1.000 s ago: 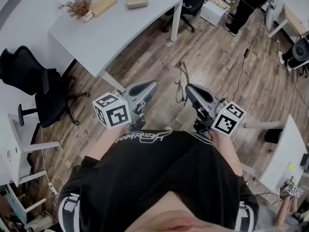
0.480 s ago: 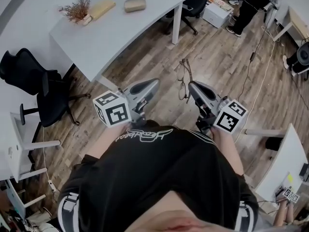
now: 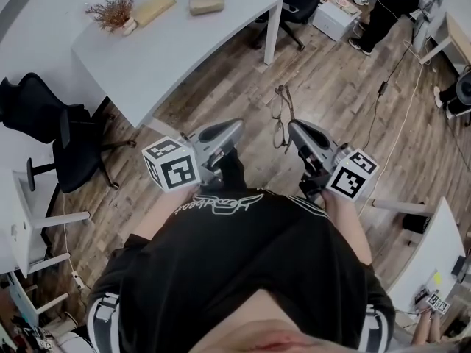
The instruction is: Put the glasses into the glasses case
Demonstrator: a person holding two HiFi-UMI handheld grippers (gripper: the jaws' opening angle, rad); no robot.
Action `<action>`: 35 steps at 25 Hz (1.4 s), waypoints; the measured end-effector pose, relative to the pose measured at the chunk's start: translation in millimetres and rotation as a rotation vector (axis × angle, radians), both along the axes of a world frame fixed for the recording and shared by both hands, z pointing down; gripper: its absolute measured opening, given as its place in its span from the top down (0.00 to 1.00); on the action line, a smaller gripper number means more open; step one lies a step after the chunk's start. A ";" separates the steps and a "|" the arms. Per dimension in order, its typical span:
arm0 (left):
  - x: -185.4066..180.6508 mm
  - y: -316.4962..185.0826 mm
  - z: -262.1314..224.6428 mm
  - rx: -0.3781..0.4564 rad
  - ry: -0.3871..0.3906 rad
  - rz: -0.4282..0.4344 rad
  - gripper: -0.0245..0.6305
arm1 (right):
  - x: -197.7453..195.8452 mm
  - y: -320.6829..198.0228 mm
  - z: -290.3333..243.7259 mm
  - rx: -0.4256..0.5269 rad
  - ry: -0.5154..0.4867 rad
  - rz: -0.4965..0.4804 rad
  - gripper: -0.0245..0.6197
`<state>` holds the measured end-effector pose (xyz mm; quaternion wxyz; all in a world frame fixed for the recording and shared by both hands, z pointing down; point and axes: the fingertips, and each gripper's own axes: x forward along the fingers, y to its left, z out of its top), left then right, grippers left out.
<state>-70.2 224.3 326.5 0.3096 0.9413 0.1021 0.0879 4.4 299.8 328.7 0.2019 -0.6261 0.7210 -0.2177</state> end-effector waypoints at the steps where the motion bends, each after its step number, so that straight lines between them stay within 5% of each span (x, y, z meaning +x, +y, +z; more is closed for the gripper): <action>1: 4.8 -6.7 1.3 -0.003 -0.002 0.000 0.95 | 6.1 -6.9 0.7 -0.001 -0.001 0.003 0.93; 21: 148.8 -265.4 -1.4 -0.029 -0.040 0.024 0.95 | 150.4 -263.3 -7.5 -0.044 -0.032 0.040 0.93; 35: 171.3 -414.9 -4.9 -0.020 -0.031 -0.068 0.95 | 191.8 -415.1 -15.3 -0.048 0.018 -0.006 0.93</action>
